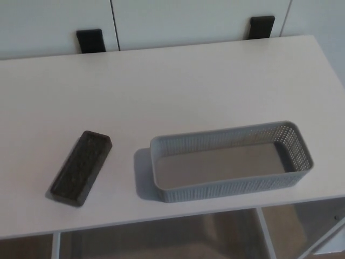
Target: The robot walks towards a desk on which an eraser is kept on the left hand side and a container is kept on the right hand side. The robot picks up the eraser using its left hand and places it in the container.
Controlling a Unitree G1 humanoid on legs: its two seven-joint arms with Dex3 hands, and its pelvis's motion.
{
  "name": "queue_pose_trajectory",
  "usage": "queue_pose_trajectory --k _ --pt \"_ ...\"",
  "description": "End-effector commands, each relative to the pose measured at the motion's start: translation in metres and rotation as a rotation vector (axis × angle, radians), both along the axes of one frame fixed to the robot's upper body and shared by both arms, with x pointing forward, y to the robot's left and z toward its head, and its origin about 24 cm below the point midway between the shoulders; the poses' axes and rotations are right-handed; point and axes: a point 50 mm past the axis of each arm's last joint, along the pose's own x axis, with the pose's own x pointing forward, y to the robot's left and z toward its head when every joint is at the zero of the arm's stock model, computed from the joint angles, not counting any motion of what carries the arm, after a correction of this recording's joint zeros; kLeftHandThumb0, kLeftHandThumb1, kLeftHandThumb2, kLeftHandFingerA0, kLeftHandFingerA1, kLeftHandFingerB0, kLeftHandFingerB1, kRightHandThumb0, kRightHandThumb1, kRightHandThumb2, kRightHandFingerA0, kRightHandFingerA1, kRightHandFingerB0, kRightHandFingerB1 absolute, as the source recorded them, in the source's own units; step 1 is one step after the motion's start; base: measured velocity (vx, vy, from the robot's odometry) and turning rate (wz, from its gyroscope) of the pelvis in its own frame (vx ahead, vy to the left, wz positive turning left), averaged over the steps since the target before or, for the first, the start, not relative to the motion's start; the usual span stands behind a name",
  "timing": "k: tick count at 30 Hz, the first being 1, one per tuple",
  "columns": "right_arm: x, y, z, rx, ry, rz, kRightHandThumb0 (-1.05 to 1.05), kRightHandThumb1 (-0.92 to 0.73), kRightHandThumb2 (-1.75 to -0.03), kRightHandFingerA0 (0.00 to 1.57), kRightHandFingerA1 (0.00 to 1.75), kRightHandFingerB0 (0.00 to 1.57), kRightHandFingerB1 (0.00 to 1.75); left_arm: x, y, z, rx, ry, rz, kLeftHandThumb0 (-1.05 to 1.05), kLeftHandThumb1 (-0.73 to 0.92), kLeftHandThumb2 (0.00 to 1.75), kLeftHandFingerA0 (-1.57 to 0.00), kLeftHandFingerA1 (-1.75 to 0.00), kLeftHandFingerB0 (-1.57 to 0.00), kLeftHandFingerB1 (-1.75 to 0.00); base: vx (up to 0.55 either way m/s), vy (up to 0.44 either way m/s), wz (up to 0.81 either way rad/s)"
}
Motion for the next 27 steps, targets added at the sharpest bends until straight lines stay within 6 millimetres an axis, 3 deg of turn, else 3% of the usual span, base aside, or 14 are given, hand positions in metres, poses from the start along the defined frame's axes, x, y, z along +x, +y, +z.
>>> queue_pose_trajectory --k 1,4,8,9,10,11,12,13,15,18,23,24,25,27 --pt "0.001 -0.005 0.002 -0.011 0.001 0.005 -0.24 -0.53 -0.95 0.37 0.61 0.14 0.49 0.001 -0.009 0.008 0.021 -0.067 -0.166 -0.23 0.56 0.57 -0.52 -0.39 -0.38 -0.33 0.0 0.0 0.0" --pt "-0.001 -0.004 0.001 -0.02 0.014 0.018 -0.24 -0.53 -0.95 0.36 0.61 0.14 0.48 -0.005 -0.049 0.023 -0.039 -0.156 -0.389 -0.36 0.45 0.66 -0.45 -0.44 -0.37 -0.41 0.0 0.0 0.0" --pt "-0.002 -0.001 -0.002 -0.002 0.009 0.019 -0.25 -0.53 -0.95 0.36 0.61 0.13 0.48 -0.012 -0.09 0.054 -0.186 -0.23 -0.634 -0.33 0.55 0.57 -0.43 -0.35 -0.36 -0.32 0.0 0.0 0.0" --pt "-0.002 0.0 -0.002 0.008 0.007 0.006 -0.25 -0.52 -0.95 0.37 0.62 0.14 0.49 -0.013 -0.098 0.064 -0.225 -0.253 -0.682 -0.44 0.44 0.69 -0.38 -0.44 -0.33 -0.42 0.0 0.0 0.0" --pt "-0.001 -0.001 -0.003 0.012 0.01 -0.005 -0.29 -0.72 -0.61 0.43 0.49 0.27 0.34 -0.013 -0.104 0.074 -0.261 -0.269 -0.721 -0.39 0.53 0.57 -0.43 -0.35 -0.37 -0.33 0.0 0.0 0.0" --pt "-0.001 -0.001 -0.003 0.011 0.011 -0.01 -0.3 -0.72 -0.62 0.43 0.5 0.27 0.35 -0.013 -0.111 0.084 -0.318 -0.283 -0.753 -0.47 0.44 0.71 -0.35 -0.44 -0.31 -0.42 0.0 0.0 0.0" --pt "-0.001 -0.001 -0.003 0.012 0.013 -0.014 -0.28 -0.71 -0.61 0.43 0.49 0.28 0.34 -0.014 -0.114 0.09 -0.348 -0.288 -0.764 -0.44 0.53 0.57 -0.4 -0.36 -0.36 -0.32 0.0 0.0 0.0" --pt "-0.002 0.0 -0.003 0.015 0.012 -0.014 -0.24 -0.52 -0.94 0.38 0.62 0.16 0.49 -0.018 -0.125 0.112 -0.442 -0.327 -0.819 -0.52 0.44 0.73 -0.35 -0.46 -0.32 -0.43 0.0 0.0 0.0" --pt "-0.001 0.001 -0.003 0.016 0.008 -0.012 -0.24 -0.52 -0.94 0.37 0.61 0.15 0.49 -0.018 -0.131 0.124 -0.489 -0.35 -0.843 -0.5 0.55 0.57 -0.41 -0.37 -0.37 -0.33 0.0 0.0 0.0" --pt "-0.002 0.001 -0.003 0.016 0.008 -0.005 -0.25 -0.52 -0.94 0.39 0.62 0.16 0.49 -0.019 -0.141 0.155 -0.631 -0.443 -0.907 -0.82 0.57 0.64 -0.41 -0.36 -0.36 -0.33 0.0 0.0 0.0" --pt "-0.004 0.001 -0.005 0.013 0.021 0.001 -0.25 -0.52 -0.94 0.38 0.62 0.15 0.49 -0.019 -0.153 0.214 -0.75 -0.548 -1.039 -0.68 0.72 0.64 -0.44 -0.38 -0.38 -0.34 0.0 0.0 0.0" --pt "-0.004 0.001 -0.005 0.011 0.021 0.009 -0.25 -0.52 -0.94 0.38 0.62 0.15 0.49 -0.019 -0.156 0.228 -0.777 -0.575 -1.075 -0.67 0.65 1.04 -0.4 -0.56 -0.26 -0.47 0.0 0.0 0.0" --pt "-0.003 0.002 -0.006 0.006 0.024 0.013 -0.25 -0.52 -0.94 0.38 0.62 0.15 0.49 -0.018 -0.156 0.239 -0.77 -0.561 -1.099 -0.65 0.82 0.65 -0.43 -0.37 -0.39 -0.35 0.0 0.0 0.0" --pt "-0.002 0.003 -0.005 0.004 0.022 0.008 -0.23 -0.52 -0.95 0.39 0.63 0.16 0.49 -0.017 -0.154 0.25 -0.742 -0.485 -1.149 -0.66 0.91 0.68 -0.38 -0.41 -0.38 -0.34 0.0 0.0 0.0"
